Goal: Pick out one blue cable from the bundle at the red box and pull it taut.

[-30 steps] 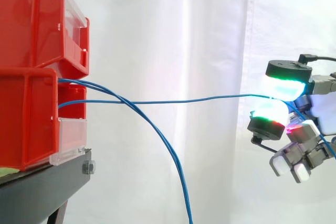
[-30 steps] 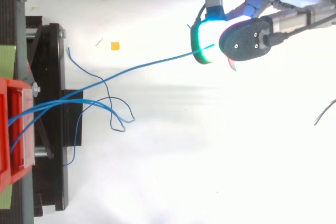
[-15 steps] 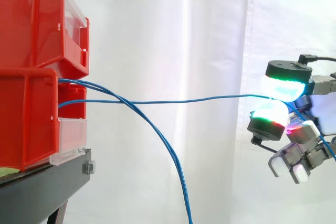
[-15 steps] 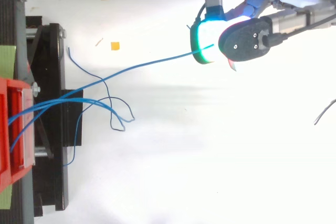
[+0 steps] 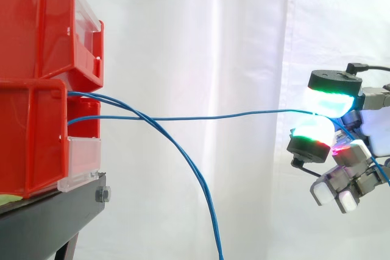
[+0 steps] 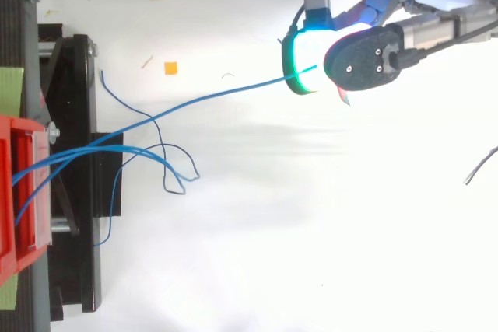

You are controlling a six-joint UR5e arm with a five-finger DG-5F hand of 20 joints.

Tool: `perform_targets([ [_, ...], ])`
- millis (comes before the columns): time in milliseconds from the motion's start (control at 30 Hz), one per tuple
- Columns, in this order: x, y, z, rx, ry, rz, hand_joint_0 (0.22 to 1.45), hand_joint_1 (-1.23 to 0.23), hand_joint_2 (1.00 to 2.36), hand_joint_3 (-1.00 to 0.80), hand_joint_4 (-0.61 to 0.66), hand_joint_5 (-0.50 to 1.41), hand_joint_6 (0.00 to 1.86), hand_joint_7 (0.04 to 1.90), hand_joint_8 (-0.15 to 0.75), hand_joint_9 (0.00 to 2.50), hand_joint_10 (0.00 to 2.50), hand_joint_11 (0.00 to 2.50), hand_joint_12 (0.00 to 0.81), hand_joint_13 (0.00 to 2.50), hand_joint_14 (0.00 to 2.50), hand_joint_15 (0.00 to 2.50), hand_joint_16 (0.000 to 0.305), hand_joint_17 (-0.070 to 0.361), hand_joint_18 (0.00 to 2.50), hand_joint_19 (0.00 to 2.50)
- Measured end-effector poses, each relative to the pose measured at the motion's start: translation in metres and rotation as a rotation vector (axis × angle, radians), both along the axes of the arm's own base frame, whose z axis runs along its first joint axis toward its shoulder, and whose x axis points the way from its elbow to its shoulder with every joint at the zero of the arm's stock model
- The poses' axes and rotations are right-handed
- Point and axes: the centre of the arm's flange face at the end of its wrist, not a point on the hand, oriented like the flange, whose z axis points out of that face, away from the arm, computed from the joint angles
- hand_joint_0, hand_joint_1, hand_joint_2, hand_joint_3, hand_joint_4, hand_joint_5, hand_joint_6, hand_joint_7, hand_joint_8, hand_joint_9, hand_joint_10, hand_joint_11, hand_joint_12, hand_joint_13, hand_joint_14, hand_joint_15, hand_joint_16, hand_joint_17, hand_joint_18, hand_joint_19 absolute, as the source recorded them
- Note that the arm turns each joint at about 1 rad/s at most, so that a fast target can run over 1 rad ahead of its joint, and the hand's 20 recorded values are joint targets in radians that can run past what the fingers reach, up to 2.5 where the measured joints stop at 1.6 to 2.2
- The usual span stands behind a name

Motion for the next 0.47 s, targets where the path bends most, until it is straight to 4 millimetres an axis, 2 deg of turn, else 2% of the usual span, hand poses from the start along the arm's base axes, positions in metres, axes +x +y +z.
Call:
perform_targets([
  [467,0.0000,0.0000,0.0000,0.000,0.000,0.000,0.65,-0.82,1.03,-0.10,0.01,-0.12,0.92,1.10,0.294,1.17,0.03,0.77,0.418,0.72,0.02,0.47,0.058,0.131,0.61,0.68],
])
